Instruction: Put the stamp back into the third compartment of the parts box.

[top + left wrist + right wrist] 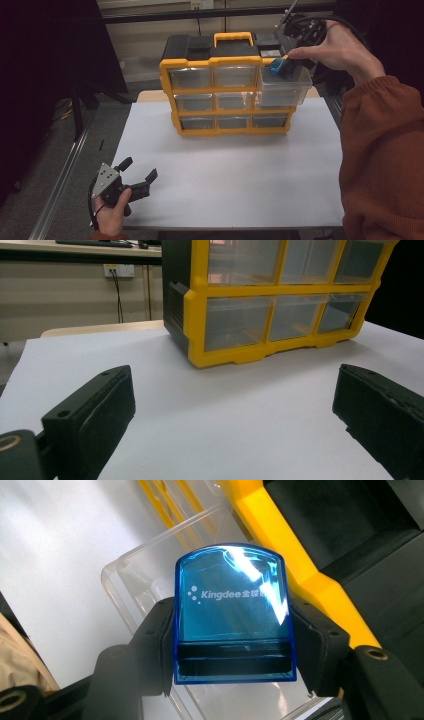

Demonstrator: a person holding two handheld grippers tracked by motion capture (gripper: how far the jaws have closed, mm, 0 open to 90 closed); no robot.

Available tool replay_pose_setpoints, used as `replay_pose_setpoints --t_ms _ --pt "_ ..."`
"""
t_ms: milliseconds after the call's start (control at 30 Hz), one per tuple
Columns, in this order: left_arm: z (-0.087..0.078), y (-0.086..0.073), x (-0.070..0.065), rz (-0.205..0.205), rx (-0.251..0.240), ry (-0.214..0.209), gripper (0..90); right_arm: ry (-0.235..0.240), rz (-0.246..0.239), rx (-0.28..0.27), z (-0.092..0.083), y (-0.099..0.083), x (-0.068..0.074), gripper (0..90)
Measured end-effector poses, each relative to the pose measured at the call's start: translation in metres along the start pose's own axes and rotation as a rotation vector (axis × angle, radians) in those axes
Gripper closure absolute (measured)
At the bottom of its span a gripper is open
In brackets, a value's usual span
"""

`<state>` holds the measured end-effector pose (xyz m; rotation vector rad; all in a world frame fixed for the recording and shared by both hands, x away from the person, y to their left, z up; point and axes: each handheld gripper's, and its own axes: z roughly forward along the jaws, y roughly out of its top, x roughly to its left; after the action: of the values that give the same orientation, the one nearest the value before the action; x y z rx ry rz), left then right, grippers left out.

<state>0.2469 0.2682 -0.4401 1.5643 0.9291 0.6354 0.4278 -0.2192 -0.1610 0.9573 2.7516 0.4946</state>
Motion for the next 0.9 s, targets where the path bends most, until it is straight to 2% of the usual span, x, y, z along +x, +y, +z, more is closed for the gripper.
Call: replay_pose_setpoints --t_ms 100,233,433,533,600,767,867,900 --pt "0.0 0.0 0.0 0.002 0.002 0.009 3.5 0.003 0.006 -0.003 -0.001 0.0 0.0 41.3" --pt "0.0 0.0 0.0 -0.002 -0.001 -0.002 3.5 0.01 0.012 0.006 0.001 0.0 -0.002 41.1" --pt "0.0 0.0 0.0 -0.002 0.004 0.008 3.5 0.016 0.022 -0.025 0.0 -0.002 -0.001 39.8" --pt "0.002 0.0 -0.001 -0.029 -0.01 0.005 3.5 0.024 0.018 -0.042 -0.002 -0.003 -0.001 35.5" --pt "0.001 0.0 0.0 -0.009 -0.004 0.011 3.6 0.024 0.023 -0.055 -0.003 -0.003 0.0 34.2" --pt "0.003 0.001 0.0 -0.009 0.0 -0.001 3.6 0.029 0.033 -0.1 -0.004 -0.009 -0.001 23.3" --pt "0.005 0.001 -0.001 -0.012 0.009 0.015 3.7 0.035 0.033 -0.14 -0.004 -0.014 0.0 16.8" --pt "0.006 0.001 -0.001 -0.014 0.006 0.002 3.6 0.04 0.037 -0.154 -0.004 -0.016 0.001 16.1"
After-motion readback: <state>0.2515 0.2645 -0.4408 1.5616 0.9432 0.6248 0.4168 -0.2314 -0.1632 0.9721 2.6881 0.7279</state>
